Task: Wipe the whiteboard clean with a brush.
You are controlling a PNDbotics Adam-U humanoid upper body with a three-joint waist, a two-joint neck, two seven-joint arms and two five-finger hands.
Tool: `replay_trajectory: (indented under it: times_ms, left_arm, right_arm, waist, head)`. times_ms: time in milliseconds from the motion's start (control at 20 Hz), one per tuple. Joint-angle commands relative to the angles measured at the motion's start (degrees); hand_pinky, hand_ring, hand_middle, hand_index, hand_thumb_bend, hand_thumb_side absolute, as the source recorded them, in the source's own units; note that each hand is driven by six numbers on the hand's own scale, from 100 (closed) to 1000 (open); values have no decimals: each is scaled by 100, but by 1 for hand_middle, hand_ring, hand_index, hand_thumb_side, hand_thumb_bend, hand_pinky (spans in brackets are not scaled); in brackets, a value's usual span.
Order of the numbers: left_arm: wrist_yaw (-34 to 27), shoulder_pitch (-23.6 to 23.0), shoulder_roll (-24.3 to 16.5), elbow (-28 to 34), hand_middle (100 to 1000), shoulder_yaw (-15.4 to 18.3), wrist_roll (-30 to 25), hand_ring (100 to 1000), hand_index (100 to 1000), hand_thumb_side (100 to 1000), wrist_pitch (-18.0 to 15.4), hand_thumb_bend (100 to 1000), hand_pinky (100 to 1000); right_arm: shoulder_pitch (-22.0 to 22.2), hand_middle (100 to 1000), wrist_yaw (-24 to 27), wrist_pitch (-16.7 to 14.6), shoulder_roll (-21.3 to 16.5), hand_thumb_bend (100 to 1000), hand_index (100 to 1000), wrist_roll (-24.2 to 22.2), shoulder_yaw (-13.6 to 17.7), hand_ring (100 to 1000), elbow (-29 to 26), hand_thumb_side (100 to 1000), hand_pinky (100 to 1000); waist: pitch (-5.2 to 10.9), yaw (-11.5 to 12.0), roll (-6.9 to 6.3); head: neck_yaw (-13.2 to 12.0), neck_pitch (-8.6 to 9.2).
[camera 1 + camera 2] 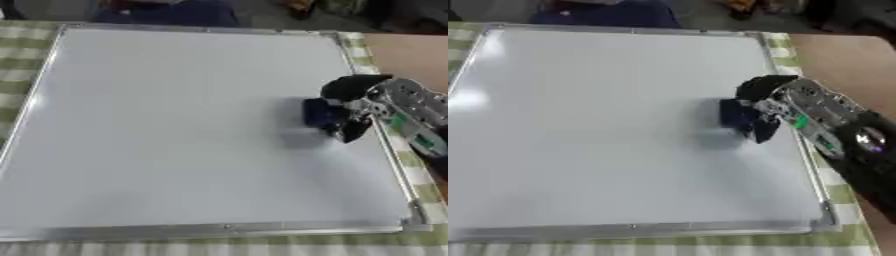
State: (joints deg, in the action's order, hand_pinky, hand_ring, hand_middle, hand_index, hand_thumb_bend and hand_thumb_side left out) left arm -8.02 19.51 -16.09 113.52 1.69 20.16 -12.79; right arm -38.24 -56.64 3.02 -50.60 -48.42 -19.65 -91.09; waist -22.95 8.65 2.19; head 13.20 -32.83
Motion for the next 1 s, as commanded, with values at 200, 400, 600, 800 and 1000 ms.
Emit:
replay_trajectory:
  times_ms: [200,400,600,800,1000]
  left_arm:
    - [-18,43,-113,107,767,32,-8,781,829,1000,-4,284,662]
    - [-19,45,-113,107,767,32,-7,782,829,1000,-4,283,662]
    - [-19,49,-109,107,767,30,-10,782,829,1000,-4,283,661]
    - [-18,59,-110,107,767,31,-10,782,830,1000,-9,283,661]
    - [-16,66,-108,107,768,27,-14,783,830,1000,-9,281,661]
  right_arm:
    - [53,523,260,-45,-241,100,281,-139,-27,775,-254,157,541]
    - [63,517,416,-20,-263,100,273,-231,-9,769,-349,157,536]
    - [37,517,432,25,-253,100,274,-269,5,770,-331,159,536]
    - [-5,522,348,54,-229,100,278,-262,11,774,-206,159,539]
    - [-83,528,139,83,-173,100,283,-212,18,781,58,158,544]
  waist:
    - [136,0,-8]
    - [130,6,-6]
    - [119,17,-11]
    - [101,34,-22]
    - [74,43,-28]
  head:
    - [-14,3]
    - [-18,10]
    - [-9,28]
    - [3,46]
    - [12,51]
